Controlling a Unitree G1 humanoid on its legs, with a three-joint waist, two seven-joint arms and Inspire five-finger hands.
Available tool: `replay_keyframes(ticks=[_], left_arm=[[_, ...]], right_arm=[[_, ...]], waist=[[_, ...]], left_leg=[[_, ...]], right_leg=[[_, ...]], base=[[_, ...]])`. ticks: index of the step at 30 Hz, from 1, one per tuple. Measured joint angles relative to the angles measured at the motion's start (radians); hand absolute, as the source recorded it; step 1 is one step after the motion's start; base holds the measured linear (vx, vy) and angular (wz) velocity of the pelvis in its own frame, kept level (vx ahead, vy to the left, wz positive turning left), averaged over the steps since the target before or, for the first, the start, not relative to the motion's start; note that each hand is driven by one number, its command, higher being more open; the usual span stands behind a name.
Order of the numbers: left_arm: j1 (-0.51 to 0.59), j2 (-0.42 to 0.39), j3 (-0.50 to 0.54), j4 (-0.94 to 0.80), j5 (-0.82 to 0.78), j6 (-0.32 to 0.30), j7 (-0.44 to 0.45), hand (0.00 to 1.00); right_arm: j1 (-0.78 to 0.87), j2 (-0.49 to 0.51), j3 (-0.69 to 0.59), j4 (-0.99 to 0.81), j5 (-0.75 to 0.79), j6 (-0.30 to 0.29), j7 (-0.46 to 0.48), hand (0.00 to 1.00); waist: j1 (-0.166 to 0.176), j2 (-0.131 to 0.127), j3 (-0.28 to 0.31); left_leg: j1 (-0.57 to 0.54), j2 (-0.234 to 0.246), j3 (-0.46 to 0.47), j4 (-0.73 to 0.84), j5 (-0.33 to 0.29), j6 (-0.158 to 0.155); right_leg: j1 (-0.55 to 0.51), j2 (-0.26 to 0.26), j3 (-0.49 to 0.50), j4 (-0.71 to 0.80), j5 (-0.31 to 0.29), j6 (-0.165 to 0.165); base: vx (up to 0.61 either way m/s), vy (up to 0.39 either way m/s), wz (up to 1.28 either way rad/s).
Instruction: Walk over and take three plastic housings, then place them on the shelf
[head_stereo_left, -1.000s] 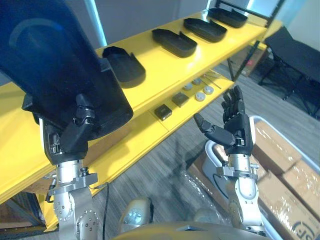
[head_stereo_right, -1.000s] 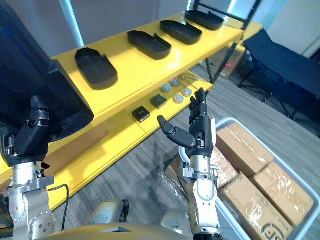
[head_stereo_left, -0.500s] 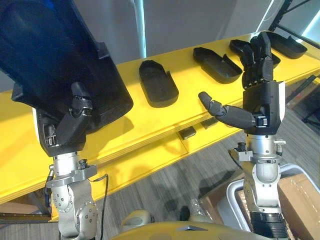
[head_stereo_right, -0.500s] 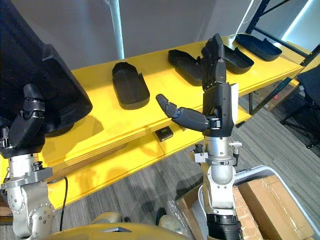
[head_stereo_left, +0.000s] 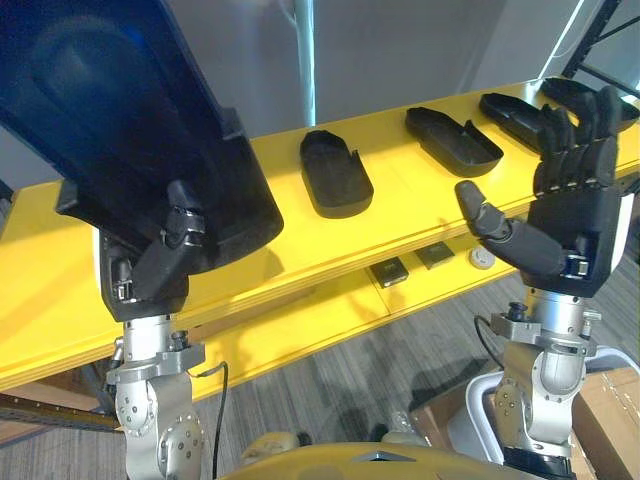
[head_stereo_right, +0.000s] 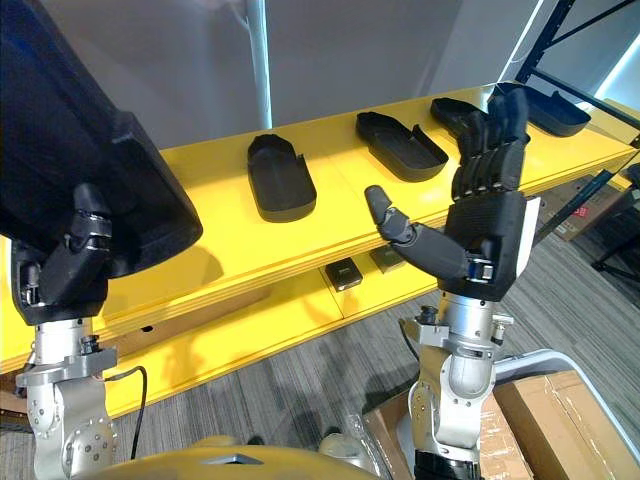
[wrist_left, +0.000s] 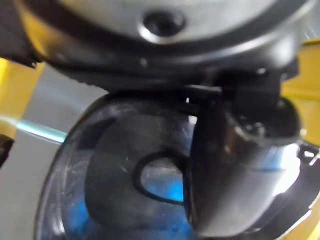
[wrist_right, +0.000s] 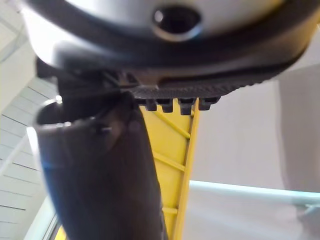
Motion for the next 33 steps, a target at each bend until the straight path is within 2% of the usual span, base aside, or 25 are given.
replay_keyframes(ticks=[2,3,4,5,6,7,9,12,13,16,18,21,24,27,31,33], left_arm=[[0.001,-0.001,0.001,0.0,0.009,0.014,0.018,0.0],[0.003,-0.001,0.002,0.001,0.008,0.016,0.024,0.0],[0.003,-0.001,0.004,0.001,0.008,0.016,0.025,0.0],[0.003,-0.002,0.004,0.004,0.002,0.016,0.016,0.0],[0.003,-0.004,0.002,0.013,-0.013,0.016,-0.007,0.0],[0.003,-0.007,0.003,0.016,-0.014,0.016,-0.012,0.0],[0.015,-0.009,0.004,0.036,-0.015,0.016,-0.013,0.0],[0.039,-0.009,0.003,0.037,-0.015,0.015,-0.018,0.0],[0.036,-0.009,-0.002,0.036,-0.016,0.015,-0.035,0.0],[0.016,-0.006,-0.044,0.036,-0.013,0.021,-0.084,0.0],[0.004,0.004,-0.066,0.035,-0.008,0.04,-0.106,0.0],[-0.038,0.044,-0.112,0.039,0.004,0.077,-0.148,0.0],[-0.053,0.082,-0.109,0.038,0.001,0.077,-0.156,0.0],[-0.054,0.081,-0.1,0.038,-0.032,0.077,-0.147,0.0],[-0.053,0.079,-0.11,0.039,-0.055,0.077,-0.116,0.0],[-0.053,0.079,-0.12,0.039,-0.054,0.077,-0.105,0.0]], right_arm=[[-0.001,-0.003,0.036,0.004,-0.003,0.0,0.0,1.0],[-0.002,-0.003,0.052,0.014,-0.015,0.003,-0.002,1.0],[-0.001,-0.003,0.055,0.021,-0.028,0.006,-0.003,1.0],[-0.001,-0.009,0.049,0.029,-0.048,0.014,-0.015,1.0],[-0.005,-0.03,0.04,0.046,-0.05,0.015,-0.031,1.0],[-0.012,-0.043,0.037,0.057,-0.05,0.018,-0.04,1.0],[-0.022,-0.06,0.034,0.086,-0.056,0.027,-0.066,1.0],[-0.021,-0.049,0.03,0.084,-0.064,0.025,-0.092,1.0],[-0.018,-0.034,0.019,0.082,-0.1,0.022,-0.132,1.0],[-0.006,-0.015,-0.017,0.081,-0.133,0.022,-0.186,1.0],[0.004,0.004,-0.029,0.076,-0.137,0.022,-0.2,1.0],[0.069,0.019,-0.042,0.047,-0.143,0.023,-0.212,1.0],[0.073,0.037,-0.026,0.043,-0.211,0.024,-0.22,1.0],[0.07,0.025,-0.01,0.038,-0.259,0.024,-0.205,1.0],[0.064,-0.011,-0.012,0.038,-0.249,0.024,-0.181,1.0],[0.065,-0.014,-0.013,0.038,-0.236,0.024,-0.173,1.0]], waist=[[0.004,0.0,0.0],[0.006,0.001,0.002],[0.006,0.001,0.003],[-0.001,0.006,0.007],[-0.002,0.023,0.011],[0.006,0.032,0.017],[0.015,0.034,0.024],[0.013,0.022,0.017],[-0.003,0.017,0.012],[-0.015,0.015,0.011],[-0.029,0.011,0.012],[-0.063,0.015,0.012],[-0.054,0.001,0.007],[-0.044,-0.011,0.001],[-0.037,-0.012,0.003],[-0.041,-0.013,0.004]], left_leg=[[-0.024,-0.006,-0.03,0.0,0.013,-0.003],[-0.042,0.0,-0.026,0.002,0.004,0.007],[-0.051,0.022,0.024,0.006,-0.001,0.008],[-0.068,0.072,0.128,0.027,0.001,0.008],[-0.09,0.114,0.198,0.068,0.005,0.008],[-0.095,0.117,0.198,0.088,0.011,0.002],[-0.09,0.095,0.17,0.108,0.008,0.001],[-0.068,0.067,0.177,0.028,0.024,0.004],[-0.05,0.063,0.201,-0.041,0.067,0.005],[-0.03,0.051,0.2,-0.116,0.119,-0.002],[-0.02,0.041,0.189,-0.13,0.123,-0.001],[-0.007,0.027,0.139,-0.146,0.139,0.019],[0.014,0.017,0.138,-0.197,0.164,0.024],[0.001,0.014,0.138,-0.232,0.177,0.017],[-0.026,0.03,0.14,-0.222,0.173,0.02],[-0.026,0.039,0.139,-0.203,0.169,0.007]], right_leg=[[-0.006,-0.002,-0.032,-0.002,0.0,-0.001],[-0.006,-0.006,-0.063,-0.004,0.003,0.002],[-0.004,-0.009,-0.086,-0.004,0.005,0.006],[0.008,-0.013,-0.134,-0.002,0.004,0.003],[0.011,-0.013,-0.157,0.01,0.0,-0.001],[0.009,-0.013,-0.156,0.027,-0.007,-0.004],[-0.004,-0.036,-0.12,0.115,-0.074,-0.004],[-0.024,-0.07,-0.111,0.154,-0.111,0.014],[-0.021,-0.082,-0.125,0.127,-0.103,0.028],[-0.02,-0.089,-0.139,0.11,-0.082,0.052],[-0.016,-0.1,-0.147,0.125,-0.083,0.051],[-0.042,-0.106,-0.038,0.225,-0.087,0.045],[-0.055,-0.105,0.038,0.231,-0.087,0.043],[-0.044,-0.096,0.049,0.151,-0.072,0.048],[-0.042,-0.074,0.061,0.099,-0.042,0.053],[-0.029,-0.069,0.062,0.094,-0.04,0.052]], base=[[-0.04,-0.042,0.56],[-0.03,-0.034,0.59],[-0.02,-0.052,0.96],[-0.01,-0.023,1.07],[0.01,0.006,0.97],[0.01,0.078,0.57],[-0.02,0.106,0.39],[-0.06,0.027,0.25],[-0.02,0.005,0.27],[0.02,0.018,0.17],[0.05,0.039,0.21],[0.05,0.084,0.45],[0.03,0.065,0.05],[0.0,0.012,0.02],[0.01,-0.019,0.04],[0.05,-0.026,0.01]])
